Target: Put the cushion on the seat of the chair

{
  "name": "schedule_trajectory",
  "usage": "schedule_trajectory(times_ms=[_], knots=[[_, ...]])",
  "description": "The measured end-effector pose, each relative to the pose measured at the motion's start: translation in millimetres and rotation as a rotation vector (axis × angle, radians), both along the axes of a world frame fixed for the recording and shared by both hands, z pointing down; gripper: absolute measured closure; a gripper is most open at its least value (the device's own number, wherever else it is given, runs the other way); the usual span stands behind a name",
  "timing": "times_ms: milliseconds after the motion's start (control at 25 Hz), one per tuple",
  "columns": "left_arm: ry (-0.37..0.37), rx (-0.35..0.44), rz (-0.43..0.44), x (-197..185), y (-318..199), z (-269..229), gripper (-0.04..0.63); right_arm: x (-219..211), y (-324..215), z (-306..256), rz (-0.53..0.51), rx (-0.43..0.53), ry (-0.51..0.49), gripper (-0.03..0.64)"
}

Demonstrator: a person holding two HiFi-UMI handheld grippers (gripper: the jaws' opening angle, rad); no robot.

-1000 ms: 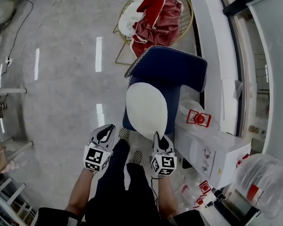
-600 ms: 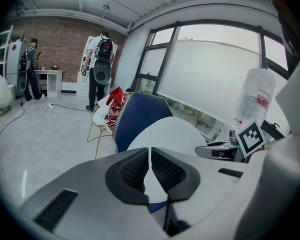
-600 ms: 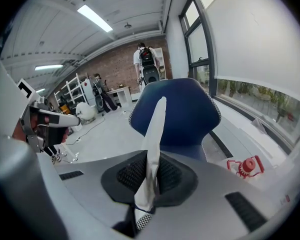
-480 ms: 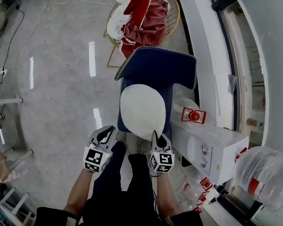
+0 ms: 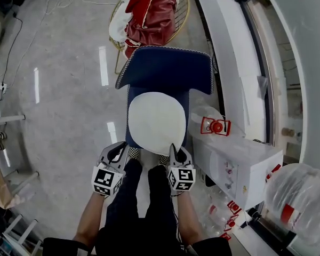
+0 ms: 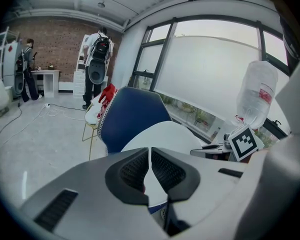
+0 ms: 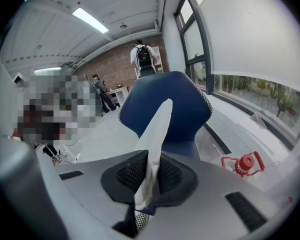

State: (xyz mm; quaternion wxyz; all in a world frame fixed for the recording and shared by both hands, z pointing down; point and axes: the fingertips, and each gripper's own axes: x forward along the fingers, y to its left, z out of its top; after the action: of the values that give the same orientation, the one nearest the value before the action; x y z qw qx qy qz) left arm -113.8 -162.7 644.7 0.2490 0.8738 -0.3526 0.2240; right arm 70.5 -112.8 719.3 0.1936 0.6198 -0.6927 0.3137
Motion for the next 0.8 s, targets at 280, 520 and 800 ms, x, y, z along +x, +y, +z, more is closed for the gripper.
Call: schedule_trajectory(times_ms=[280, 520, 800], knots=[[-0.024, -0.025, -0.004, 36.2, 9.3, 19.0, 0.563, 31.6, 0.3, 27.7, -0.026, -0.020, 0.002, 0.565], [-0.035, -0.038, -0.009, 58.6, 6.4, 31.2, 0.563, 52.0, -6.0, 45.7, -0.033, -0.035, -0.002, 0.565], [-0.050, -0.053, -0.020, 79.0, -2.3, 52.0, 0.563, 77.6, -13.2, 74.5, -0.039, -0.063, -0.001, 0.563]])
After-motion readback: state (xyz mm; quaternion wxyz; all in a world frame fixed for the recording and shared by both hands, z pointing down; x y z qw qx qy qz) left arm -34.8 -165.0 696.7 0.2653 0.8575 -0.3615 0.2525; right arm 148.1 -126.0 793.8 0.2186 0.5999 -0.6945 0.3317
